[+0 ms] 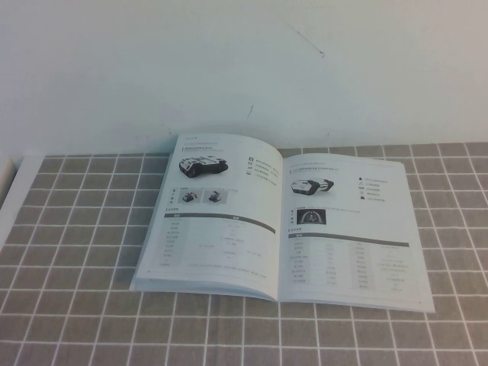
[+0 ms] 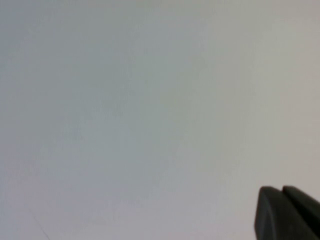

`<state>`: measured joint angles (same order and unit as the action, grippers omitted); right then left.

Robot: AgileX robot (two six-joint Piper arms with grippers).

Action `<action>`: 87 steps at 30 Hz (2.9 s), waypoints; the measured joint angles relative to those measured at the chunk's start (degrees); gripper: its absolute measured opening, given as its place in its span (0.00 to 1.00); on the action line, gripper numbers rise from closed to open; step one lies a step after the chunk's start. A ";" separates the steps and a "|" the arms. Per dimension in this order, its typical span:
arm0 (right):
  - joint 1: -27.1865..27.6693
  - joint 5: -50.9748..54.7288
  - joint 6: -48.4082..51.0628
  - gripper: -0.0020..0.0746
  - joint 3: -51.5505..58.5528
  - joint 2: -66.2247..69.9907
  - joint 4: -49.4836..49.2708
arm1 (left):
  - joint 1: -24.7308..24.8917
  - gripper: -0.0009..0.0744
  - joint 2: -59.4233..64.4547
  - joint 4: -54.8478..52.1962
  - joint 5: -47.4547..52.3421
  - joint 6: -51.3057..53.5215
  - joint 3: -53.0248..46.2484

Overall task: Close book
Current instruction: 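Close the open booklet and leave it lying on the table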

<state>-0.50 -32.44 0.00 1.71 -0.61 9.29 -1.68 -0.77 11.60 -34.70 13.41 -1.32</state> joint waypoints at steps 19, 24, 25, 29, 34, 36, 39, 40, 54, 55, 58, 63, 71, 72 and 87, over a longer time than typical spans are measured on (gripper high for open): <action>0.00 20.85 -0.86 0.02 -17.26 11.20 -9.29 | 0.00 0.01 -0.09 -19.29 21.74 -5.80 10.40; 0.00 35.22 -1.63 0.02 -28.45 22.91 -7.60 | 0.00 0.01 3.46 -17.09 27.74 -7.31 13.34; 0.00 38.36 -1.61 0.02 -30.62 25.52 -7.59 | 0.00 0.01 5.08 -16.08 28.37 -7.32 13.47; 0.00 46.53 -0.31 0.02 -37.59 35.19 -9.29 | 0.00 0.01 12.74 -9.85 30.20 -8.73 14.08; 0.00 55.87 9.82 0.02 -45.54 49.20 -16.98 | 0.00 0.01 23.84 -3.59 36.37 -13.41 17.52; 0.00 59.82 16.73 0.02 -48.62 54.88 -21.68 | 0.00 0.01 28.07 -2.28 40.29 -14.43 19.86; 0.00 64.96 27.34 0.02 -52.40 64.28 -29.72 | 0.00 0.01 34.45 0.34 43.09 -15.21 21.93; 0.00 65.89 31.12 0.02 -53.54 67.58 -32.88 | 0.00 0.01 36.34 1.56 43.22 -15.65 22.19; -5.81 69.16 52.24 0.02 -67.32 100.71 -50.12 | 0.00 0.01 55.47 18.39 51.28 -8.72 29.10; -6.57 69.16 52.33 0.02 -67.88 102.38 -50.12 | 0.00 0.01 56.90 19.95 52.95 -5.99 30.62; -8.52 69.16 52.47 0.02 -69.39 106.68 -49.46 | 0.00 0.01 60.95 26.28 57.61 2.16 34.87; -9.02 68.77 50.33 0.02 -71.34 111.28 -45.50 | 0.00 0.01 67.39 41.65 61.79 18.64 39.88; -9.02 67.46 46.22 0.02 -72.53 113.38 -40.72 | 0.00 0.01 78.64 58.34 70.82 38.00 50.13; -9.02 67.46 46.22 0.02 -72.53 113.64 -40.62 | 0.00 0.01 80.61 58.50 71.63 38.56 51.55; -9.02 65.74 46.00 0.02 -73.01 117.44 -38.75 | 0.00 0.01 103.42 45.19 74.42 26.99 68.86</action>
<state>-9.52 33.30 46.00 -71.31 116.83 -29.46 -1.68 102.65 56.79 39.72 40.40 67.54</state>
